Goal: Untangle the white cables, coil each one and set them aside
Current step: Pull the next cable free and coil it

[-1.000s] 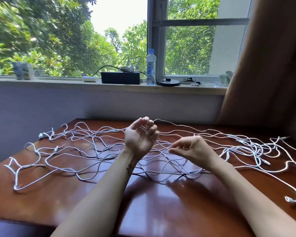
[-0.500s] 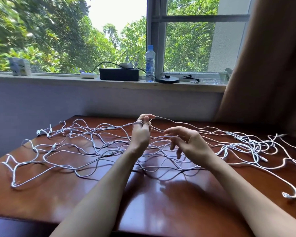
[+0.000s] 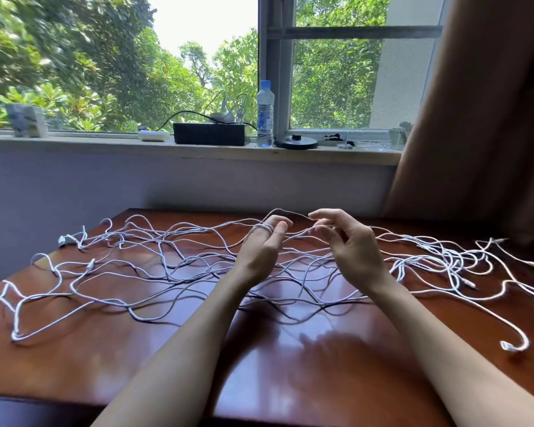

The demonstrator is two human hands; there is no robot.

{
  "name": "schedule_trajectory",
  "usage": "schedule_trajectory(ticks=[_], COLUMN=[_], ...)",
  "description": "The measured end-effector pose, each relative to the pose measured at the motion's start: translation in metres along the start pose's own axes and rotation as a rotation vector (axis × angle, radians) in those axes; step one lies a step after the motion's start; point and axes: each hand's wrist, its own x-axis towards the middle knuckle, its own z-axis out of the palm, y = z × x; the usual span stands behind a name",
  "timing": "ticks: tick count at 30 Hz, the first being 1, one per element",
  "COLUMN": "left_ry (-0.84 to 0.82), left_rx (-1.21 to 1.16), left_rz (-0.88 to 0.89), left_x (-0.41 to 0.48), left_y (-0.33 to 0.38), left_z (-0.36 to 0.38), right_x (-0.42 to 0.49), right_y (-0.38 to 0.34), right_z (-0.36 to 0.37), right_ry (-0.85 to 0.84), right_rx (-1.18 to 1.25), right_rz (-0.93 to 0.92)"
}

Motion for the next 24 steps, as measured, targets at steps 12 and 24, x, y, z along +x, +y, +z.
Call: schedule_trajectory(ticks=[12, 24], left_ry=[-0.101, -0.076], left_rx=[0.404, -0.104], left_rz=[0.019, -0.214], left_x=[-0.007, -0.002], left_y=[0.005, 0.009], left_z=[0.001, -0.004], right_x=[0.003, 0.001], right_y=[0.003, 0.017], right_z=[-0.005, 0.001], right_ry=[0.178, -0.238], right_rx=[-0.205, 0.139], right_rz=[-0.081, 0.236])
